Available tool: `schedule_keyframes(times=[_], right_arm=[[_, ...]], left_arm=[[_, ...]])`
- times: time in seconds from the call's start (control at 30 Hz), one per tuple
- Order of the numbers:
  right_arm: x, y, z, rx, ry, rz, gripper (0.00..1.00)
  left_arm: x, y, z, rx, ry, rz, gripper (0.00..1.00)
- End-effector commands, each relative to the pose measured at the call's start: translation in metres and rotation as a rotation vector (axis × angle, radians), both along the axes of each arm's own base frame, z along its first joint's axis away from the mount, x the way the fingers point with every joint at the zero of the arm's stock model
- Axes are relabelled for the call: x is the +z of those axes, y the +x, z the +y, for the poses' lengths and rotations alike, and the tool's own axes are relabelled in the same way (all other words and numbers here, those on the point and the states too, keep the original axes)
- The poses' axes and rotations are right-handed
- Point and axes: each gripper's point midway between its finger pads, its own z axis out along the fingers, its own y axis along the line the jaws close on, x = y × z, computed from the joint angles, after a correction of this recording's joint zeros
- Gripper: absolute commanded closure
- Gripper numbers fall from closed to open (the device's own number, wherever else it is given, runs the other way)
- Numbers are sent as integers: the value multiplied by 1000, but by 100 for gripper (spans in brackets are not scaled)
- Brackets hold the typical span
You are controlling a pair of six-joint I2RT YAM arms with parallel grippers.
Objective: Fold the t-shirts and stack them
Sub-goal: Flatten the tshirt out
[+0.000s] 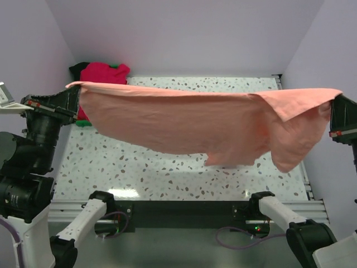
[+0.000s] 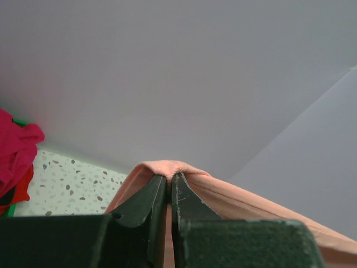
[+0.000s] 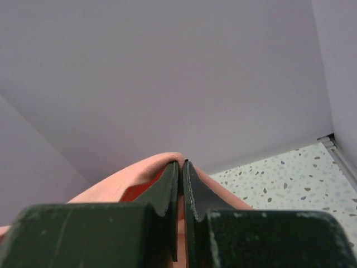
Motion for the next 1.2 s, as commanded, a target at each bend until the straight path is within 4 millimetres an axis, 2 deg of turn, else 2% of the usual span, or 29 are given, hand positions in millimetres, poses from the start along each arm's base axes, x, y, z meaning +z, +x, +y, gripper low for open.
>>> schedule_keyframes(times=[0.0, 0.03, 0.13, 0.2, 0.23, 0.27, 0.33, 0.37, 0.4, 0.43, 0.47, 0.5, 0.53, 0.57, 0.6, 0.63, 0.67, 0.7, 0.77, 0.8, 0.83, 0.93, 0.97, 1.0, 1.03, 1.07, 1.1, 1.13, 1.17], right_arm=[[-18, 56, 10, 10, -17, 91, 100], [-28, 71, 13, 14, -16, 123, 100], [-34, 107, 22, 33, -5, 134, 100], [-35, 138, 26, 32, -5, 136, 100], [-39, 151, 28, 35, -7, 149, 100], [-47, 175, 32, 36, -14, 175, 100], [-46, 202, 36, 38, -18, 159, 100], [-49, 218, 38, 39, -22, 162, 100], [-54, 246, 41, 34, -25, 164, 100], [-55, 260, 42, 30, -36, 159, 100], [-54, 273, 45, 35, -40, 150, 100], [-55, 299, 48, 33, -43, 139, 100], [-52, 311, 50, 32, -53, 129, 100], [-48, 320, 49, 25, -55, 117, 100], [-47, 332, 50, 23, -56, 110, 100], [-36, 342, 51, 17, -62, 78, 100], [-32, 348, 51, 11, -63, 61, 100], [-14, 346, 47, -11, -55, 4, 100], [-5, 350, 44, -29, -55, -36, 100], [7, 347, 39, -54, -49, -77, 100], [12, 345, 37, -63, -47, -93, 100], [22, 334, 29, -99, -55, -120, 100], [28, 321, 26, -104, -52, -133, 100], [14, 325, 26, -107, -57, -98, 100], [8, 324, 25, -111, -58, -87, 100], [16, 306, 22, -114, -53, -108, 100], [-11, 315, 23, -115, -63, -44, 100], [-20, 311, 21, -122, -62, -20, 100], [-32, 309, 19, -128, -64, 13, 100]], left_arm=[[-16, 38, 4, 60, 39, 77, 100], [-12, 45, 3, 60, 36, 61, 100], [-22, 80, -5, 50, 38, 71, 100], [-40, 112, -12, 49, 49, 116, 100], [-35, 123, -14, 49, 47, 92, 100], [-48, 146, -17, 51, 56, 127, 100], [-47, 171, -22, 53, 69, 108, 100], [-66, 199, -25, 55, 83, 153, 100], [-60, 211, -26, 58, 88, 138, 100], [-57, 225, -24, 61, 86, 122, 100], [-77, 255, -25, 61, 95, 168, 100], [-59, 265, -24, 60, 79, 119, 100], [-57, 278, -19, 46, 78, 110, 100], [-78, 308, -18, 38, 75, 154, 100], [-55, 316, -17, 25, 51, 105, 100], [-51, 327, -15, -13, 52, 87, 100], [-68, 352, -15, -32, 47, 118, 100], [-43, 354, -14, -45, 41, 60, 100], [-47, 371, -10, -68, 47, 54, 100], [-32, 370, -12, -80, 44, 12, 100], [-32, 372, 2, -76, 45, 7, 100], [-34, 372, 16, -80, 35, 1, 100], [-31, 367, 18, -80, 36, -6, 100], [-47, 368, 20, -80, 32, 30, 100], [-36, 358, 22, -77, 35, -5, 100], [-58, 359, 23, -81, 29, 37, 100], [-61, 356, 22, -85, 27, 35, 100], [-57, 345, 18, -95, 29, 27, 100], [-86, 346, 17, -104, 19, 85, 100]])
